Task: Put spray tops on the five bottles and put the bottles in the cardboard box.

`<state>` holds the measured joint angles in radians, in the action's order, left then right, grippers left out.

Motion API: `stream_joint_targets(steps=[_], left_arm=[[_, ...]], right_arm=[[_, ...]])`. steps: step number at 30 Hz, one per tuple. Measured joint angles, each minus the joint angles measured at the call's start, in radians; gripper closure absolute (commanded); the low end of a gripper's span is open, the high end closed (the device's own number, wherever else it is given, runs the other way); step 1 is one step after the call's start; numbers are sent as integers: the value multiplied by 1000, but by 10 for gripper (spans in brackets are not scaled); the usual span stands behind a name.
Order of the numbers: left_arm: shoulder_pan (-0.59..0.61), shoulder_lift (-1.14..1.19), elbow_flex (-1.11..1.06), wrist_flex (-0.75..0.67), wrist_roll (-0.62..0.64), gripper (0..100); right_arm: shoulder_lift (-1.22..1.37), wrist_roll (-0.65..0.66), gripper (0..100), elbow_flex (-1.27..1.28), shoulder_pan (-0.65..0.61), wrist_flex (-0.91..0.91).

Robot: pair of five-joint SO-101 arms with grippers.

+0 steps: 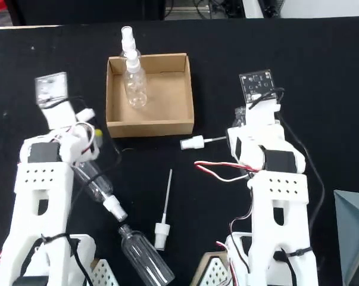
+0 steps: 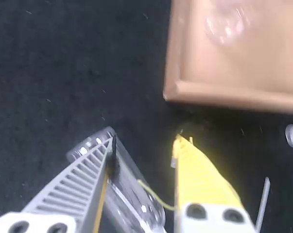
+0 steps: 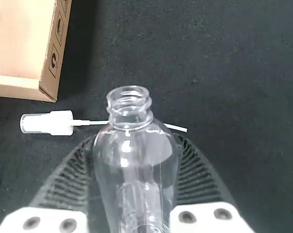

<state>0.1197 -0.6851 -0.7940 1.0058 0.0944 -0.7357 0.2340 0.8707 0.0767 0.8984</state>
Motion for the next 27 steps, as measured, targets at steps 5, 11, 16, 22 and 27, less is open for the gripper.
stream_joint_targets(steps=[5, 11, 16, 22, 27], left_arm=[[-114, 0, 40, 81, -26, 804], [-245, 0, 43, 107, -29, 804], [-331, 0, 44, 107, 0, 803], [-448, 3, 91, 141, 63, 803], [-526, 106, 218, 222, 74, 803]], right_arm=[[0, 0, 963, 0, 25, 0], [0, 0, 960, 0, 74, -28], [0, 0, 960, 0, 74, -31], [0, 0, 960, 0, 74, -31], [0, 0, 961, 0, 86, -31]])
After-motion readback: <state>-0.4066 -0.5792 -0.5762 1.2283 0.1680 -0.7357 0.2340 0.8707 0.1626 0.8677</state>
